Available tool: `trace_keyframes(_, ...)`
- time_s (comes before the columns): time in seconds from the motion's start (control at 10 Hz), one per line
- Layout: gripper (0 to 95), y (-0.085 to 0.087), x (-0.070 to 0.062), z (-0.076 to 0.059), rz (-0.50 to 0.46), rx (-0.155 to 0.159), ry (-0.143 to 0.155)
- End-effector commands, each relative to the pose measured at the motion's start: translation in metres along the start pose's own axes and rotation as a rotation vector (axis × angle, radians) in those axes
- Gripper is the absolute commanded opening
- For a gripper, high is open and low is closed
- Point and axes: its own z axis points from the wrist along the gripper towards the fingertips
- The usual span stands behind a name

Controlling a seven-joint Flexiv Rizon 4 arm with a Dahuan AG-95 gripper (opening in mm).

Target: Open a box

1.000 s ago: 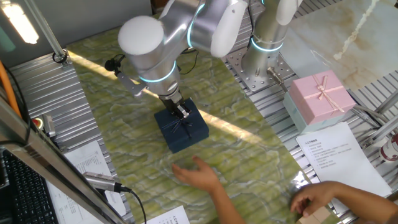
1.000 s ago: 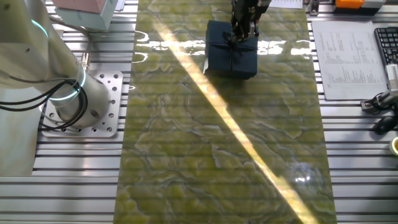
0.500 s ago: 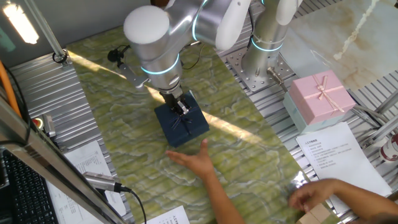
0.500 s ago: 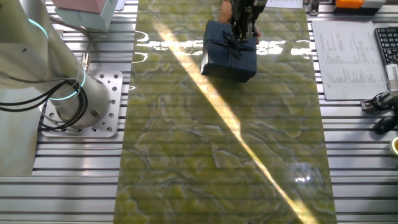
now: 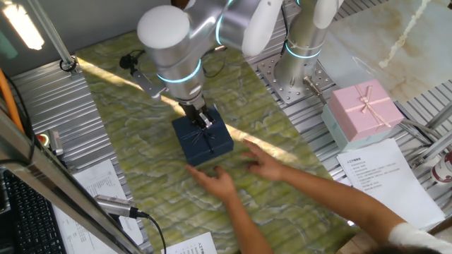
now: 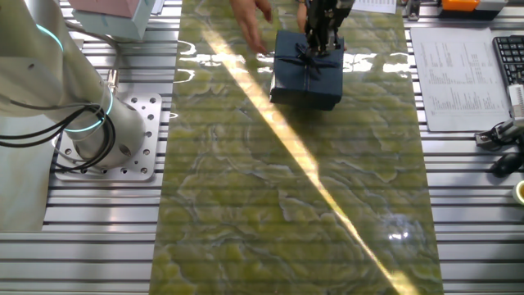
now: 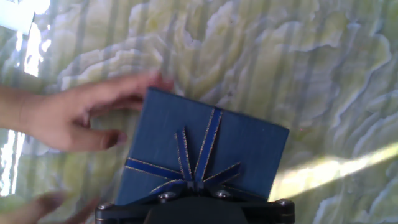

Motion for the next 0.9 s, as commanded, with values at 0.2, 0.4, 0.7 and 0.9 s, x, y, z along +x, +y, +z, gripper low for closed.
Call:
trace_keyframes(0.2, 0.0, 0.0002, -0.0017, -0.0006, 0.004, 0.001, 0.001)
trace_keyframes(0.4, 0.0, 0.0002, -0.0017, -0.0006, 0.006, 0.001, 0.001)
trace_keyframes(0.7, 0.0, -0.0002, -0.0025, 0.001, 0.01, 0.003, -0.001)
trace_keyframes(0.9, 0.0, -0.0012, -0.0041, 0.0044, 0.01, 0.005, -0.011)
